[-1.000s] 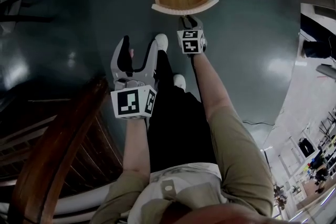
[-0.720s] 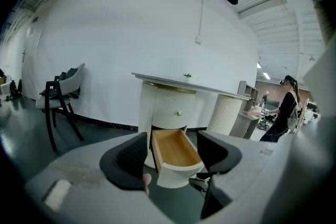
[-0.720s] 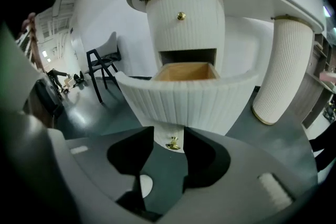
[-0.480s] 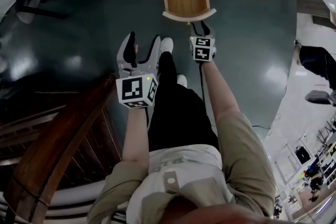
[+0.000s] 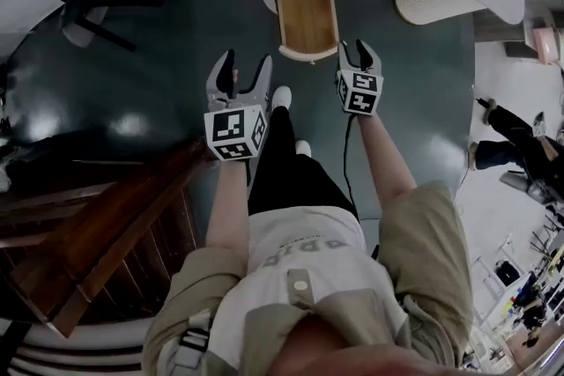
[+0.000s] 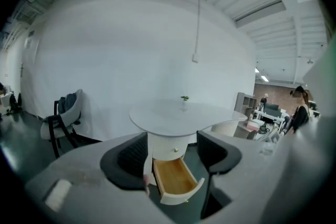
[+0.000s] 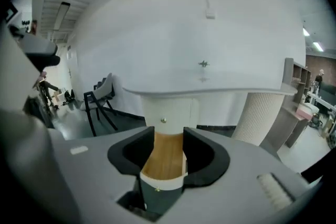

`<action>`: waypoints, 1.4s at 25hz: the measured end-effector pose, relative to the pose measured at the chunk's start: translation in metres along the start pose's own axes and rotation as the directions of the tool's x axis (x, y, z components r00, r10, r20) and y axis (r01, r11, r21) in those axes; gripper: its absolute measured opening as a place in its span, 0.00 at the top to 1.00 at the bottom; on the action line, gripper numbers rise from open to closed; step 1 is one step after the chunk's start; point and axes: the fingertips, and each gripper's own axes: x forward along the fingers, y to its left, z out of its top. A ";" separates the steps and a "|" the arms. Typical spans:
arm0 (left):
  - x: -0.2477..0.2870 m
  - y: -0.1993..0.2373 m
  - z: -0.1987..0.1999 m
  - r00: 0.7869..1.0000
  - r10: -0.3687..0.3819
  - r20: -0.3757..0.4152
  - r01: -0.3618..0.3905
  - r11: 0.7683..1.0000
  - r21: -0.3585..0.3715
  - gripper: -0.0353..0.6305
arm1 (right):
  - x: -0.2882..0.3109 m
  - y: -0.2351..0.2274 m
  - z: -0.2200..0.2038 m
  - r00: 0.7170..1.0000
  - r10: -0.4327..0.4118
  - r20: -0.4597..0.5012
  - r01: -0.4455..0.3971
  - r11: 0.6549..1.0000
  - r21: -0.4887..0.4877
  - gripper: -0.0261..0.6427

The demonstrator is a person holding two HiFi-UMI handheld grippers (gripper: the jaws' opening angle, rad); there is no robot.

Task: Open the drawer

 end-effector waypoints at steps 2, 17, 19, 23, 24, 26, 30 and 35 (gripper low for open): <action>-0.004 -0.001 0.032 1.000 -0.001 0.026 0.000 1.000 0.014 0.48 | -0.023 -0.005 0.045 0.998 0.006 0.055 -0.006 1.000 0.002 0.70; -0.012 -0.033 0.178 0.978 -0.064 0.199 0.041 0.992 0.117 0.70 | -0.130 0.014 0.254 0.949 0.052 0.310 -0.006 0.989 -0.148 0.79; -0.014 -0.036 0.182 0.975 -0.064 0.211 0.037 0.991 0.131 0.75 | -0.137 0.014 0.264 0.943 0.043 0.331 0.008 0.988 -0.153 0.83; -0.021 -0.038 0.187 0.969 -0.051 0.243 0.019 0.991 0.133 0.89 | -0.155 0.013 0.280 0.931 0.046 0.363 0.001 0.992 -0.128 0.95; -0.023 -0.037 0.189 0.966 -0.044 0.255 0.011 0.991 0.130 0.94 | -0.159 0.014 0.282 0.927 0.054 0.370 -0.006 0.992 -0.127 0.95; -0.027 -0.036 0.191 0.962 -0.036 0.271 0.001 0.992 0.129 0.94 | -0.165 0.015 0.286 0.921 0.066 0.383 -0.016 0.991 -0.131 0.95; -0.032 -0.036 0.194 0.956 -0.033 0.291 -0.008 0.991 0.135 0.94 | -0.171 0.015 0.290 0.913 0.076 0.401 -0.028 0.992 -0.123 0.95; -0.034 -0.038 0.199 0.953 -0.041 0.301 -0.001 0.991 0.137 0.94 | -0.176 0.019 0.293 0.907 0.077 0.414 -0.025 0.991 -0.131 0.95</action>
